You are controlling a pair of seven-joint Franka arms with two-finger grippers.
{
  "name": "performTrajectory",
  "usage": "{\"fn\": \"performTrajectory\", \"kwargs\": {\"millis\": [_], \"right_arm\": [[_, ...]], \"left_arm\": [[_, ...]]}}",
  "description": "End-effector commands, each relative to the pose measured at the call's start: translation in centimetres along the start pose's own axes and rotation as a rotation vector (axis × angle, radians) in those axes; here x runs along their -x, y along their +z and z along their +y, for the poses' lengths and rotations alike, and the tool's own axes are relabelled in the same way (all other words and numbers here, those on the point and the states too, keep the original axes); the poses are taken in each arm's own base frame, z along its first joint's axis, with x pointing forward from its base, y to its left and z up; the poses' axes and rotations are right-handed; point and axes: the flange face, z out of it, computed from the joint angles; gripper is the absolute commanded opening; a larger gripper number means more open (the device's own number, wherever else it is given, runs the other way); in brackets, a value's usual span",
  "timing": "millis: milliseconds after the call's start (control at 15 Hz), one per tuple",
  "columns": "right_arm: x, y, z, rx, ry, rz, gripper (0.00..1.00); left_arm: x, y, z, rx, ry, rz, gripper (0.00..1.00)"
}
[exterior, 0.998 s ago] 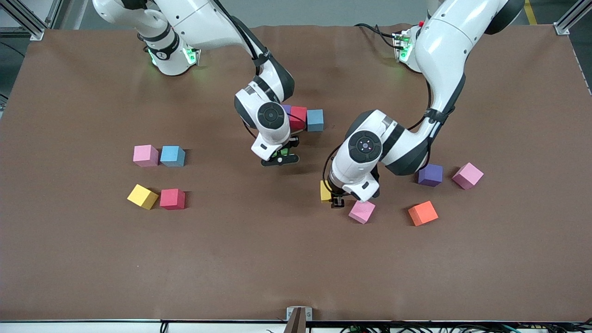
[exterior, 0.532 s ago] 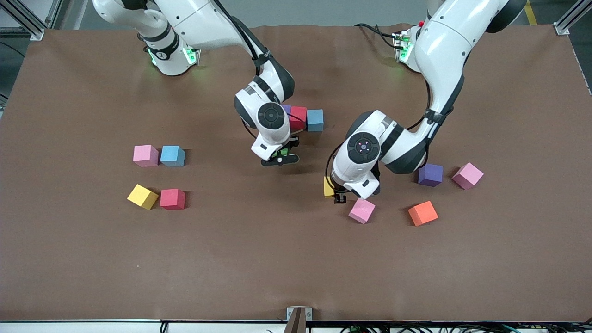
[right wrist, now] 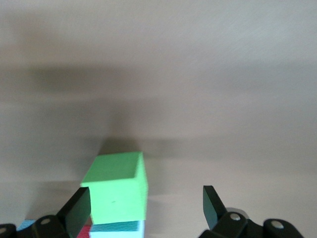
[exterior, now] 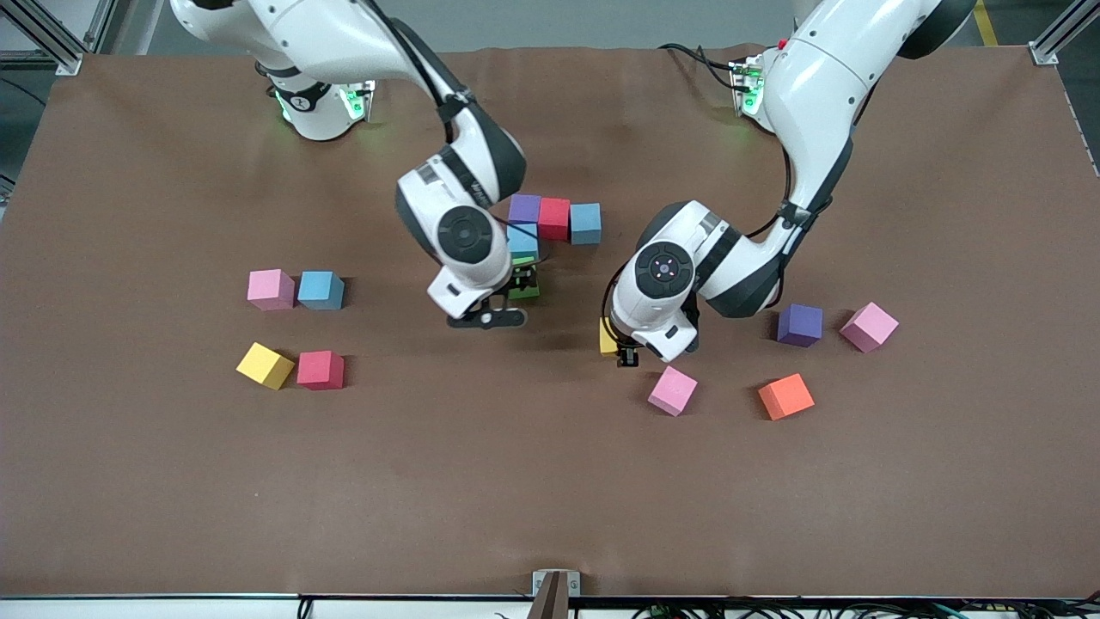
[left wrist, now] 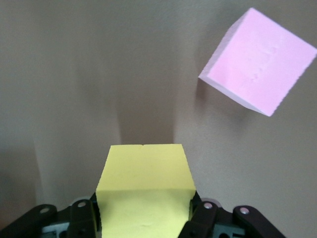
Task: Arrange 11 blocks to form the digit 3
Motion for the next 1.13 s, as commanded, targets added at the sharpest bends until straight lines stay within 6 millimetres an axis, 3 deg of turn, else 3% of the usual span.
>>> {"fn": "performTrajectory", "kwargs": {"millis": [0, 333, 599, 798, 1065], "right_arm": [[-2.7, -1.9, 6.2, -0.005, -0.073, -0.01, 1.0], [-8.5, -3.0, 20.5, 0.012, -0.131, 0.012, 1.0], [-10.5, -2.3, 28.4, 0.011, -0.158, 0.038, 1.0], [-11.1, -0.3, 31.0, 0.012, -0.153, 0.06, 1.0], [-11.1, 2.5, 32.2, 0.011, -0.135, 0.059, 1.0]], "left_arm": [[-0.3, -0.8, -2.4, 0.054, -0.076, -0.013, 0.04], [0.8, 0.5, -6.2, 0.065, -0.133, -0.053, 0.04], [1.7, 1.2, -9.5, 0.082, -0.127, -0.1, 0.04], [3.1, 2.6, -12.0, 0.085, -0.086, -0.126, 0.04], [3.4, 3.5, -12.3, 0.093, -0.081, -0.156, 0.04]]}}
